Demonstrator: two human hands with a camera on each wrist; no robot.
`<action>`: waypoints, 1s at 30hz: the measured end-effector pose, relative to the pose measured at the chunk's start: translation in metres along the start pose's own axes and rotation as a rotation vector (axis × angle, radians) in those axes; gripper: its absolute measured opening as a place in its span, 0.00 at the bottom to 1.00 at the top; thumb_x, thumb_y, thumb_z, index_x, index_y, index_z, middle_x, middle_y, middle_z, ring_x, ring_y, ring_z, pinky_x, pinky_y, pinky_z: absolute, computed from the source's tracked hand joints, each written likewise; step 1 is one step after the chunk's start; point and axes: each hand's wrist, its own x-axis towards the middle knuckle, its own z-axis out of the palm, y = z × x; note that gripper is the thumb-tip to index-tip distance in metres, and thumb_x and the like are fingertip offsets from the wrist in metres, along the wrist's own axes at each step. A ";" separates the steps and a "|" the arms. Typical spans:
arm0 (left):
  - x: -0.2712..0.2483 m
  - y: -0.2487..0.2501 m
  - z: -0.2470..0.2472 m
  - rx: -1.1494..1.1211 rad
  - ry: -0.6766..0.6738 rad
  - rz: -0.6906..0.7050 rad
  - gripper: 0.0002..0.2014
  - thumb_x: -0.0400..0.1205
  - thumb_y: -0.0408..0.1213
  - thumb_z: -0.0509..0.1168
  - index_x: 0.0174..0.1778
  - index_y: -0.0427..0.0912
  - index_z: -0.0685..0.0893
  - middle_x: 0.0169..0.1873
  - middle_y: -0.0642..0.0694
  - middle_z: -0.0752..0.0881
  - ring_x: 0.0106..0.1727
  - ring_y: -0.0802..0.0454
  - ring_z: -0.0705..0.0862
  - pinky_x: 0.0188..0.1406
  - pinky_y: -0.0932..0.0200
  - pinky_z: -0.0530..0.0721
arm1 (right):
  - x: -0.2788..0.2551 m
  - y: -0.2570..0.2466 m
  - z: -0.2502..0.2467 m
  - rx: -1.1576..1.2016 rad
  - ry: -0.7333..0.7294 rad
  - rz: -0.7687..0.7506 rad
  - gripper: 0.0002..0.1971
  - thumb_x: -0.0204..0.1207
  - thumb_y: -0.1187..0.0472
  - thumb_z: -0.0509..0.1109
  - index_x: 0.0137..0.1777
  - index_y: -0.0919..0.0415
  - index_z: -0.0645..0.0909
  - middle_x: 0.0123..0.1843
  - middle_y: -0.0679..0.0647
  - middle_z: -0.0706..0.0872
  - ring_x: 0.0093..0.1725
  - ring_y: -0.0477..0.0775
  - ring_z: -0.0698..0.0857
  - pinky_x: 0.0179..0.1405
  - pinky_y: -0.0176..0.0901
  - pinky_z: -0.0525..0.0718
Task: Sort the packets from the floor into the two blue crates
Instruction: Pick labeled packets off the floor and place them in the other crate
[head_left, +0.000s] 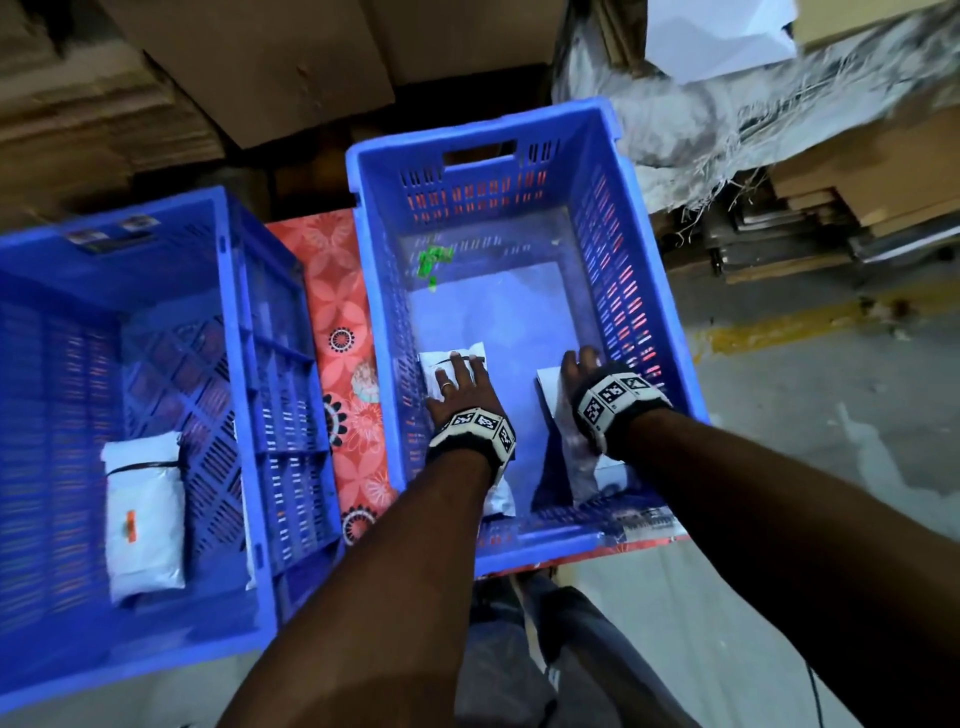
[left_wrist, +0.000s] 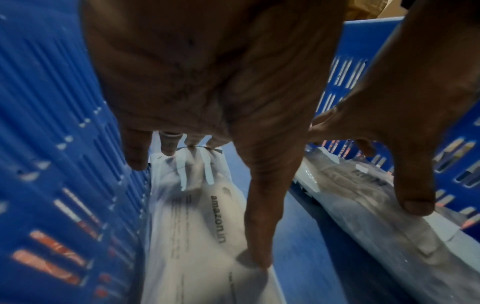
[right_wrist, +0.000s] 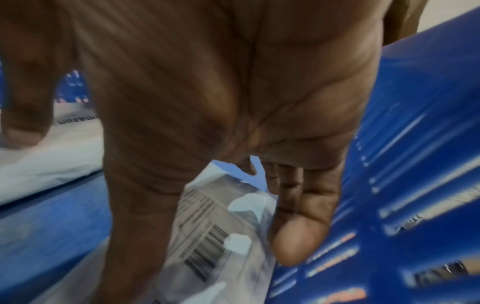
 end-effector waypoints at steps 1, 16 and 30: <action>0.002 0.001 0.004 -0.002 -0.001 -0.008 0.36 0.88 0.37 0.54 0.87 0.43 0.40 0.86 0.42 0.36 0.87 0.36 0.43 0.78 0.33 0.61 | 0.000 -0.002 0.002 0.005 0.021 -0.016 0.28 0.80 0.59 0.60 0.77 0.71 0.60 0.70 0.67 0.68 0.66 0.65 0.78 0.53 0.51 0.81; 0.006 -0.012 0.010 -0.082 -0.005 -0.056 0.38 0.87 0.35 0.56 0.87 0.47 0.38 0.85 0.33 0.37 0.84 0.28 0.53 0.75 0.36 0.66 | 0.001 -0.004 0.014 0.012 0.004 0.053 0.28 0.84 0.62 0.57 0.78 0.78 0.55 0.76 0.74 0.61 0.77 0.71 0.67 0.57 0.56 0.78; 0.025 -0.011 0.032 -0.099 0.039 -0.075 0.36 0.88 0.33 0.54 0.87 0.45 0.39 0.85 0.31 0.39 0.83 0.25 0.54 0.76 0.37 0.66 | 0.026 -0.012 0.047 0.102 -0.032 0.137 0.27 0.82 0.65 0.55 0.75 0.84 0.57 0.74 0.80 0.64 0.73 0.78 0.71 0.57 0.60 0.80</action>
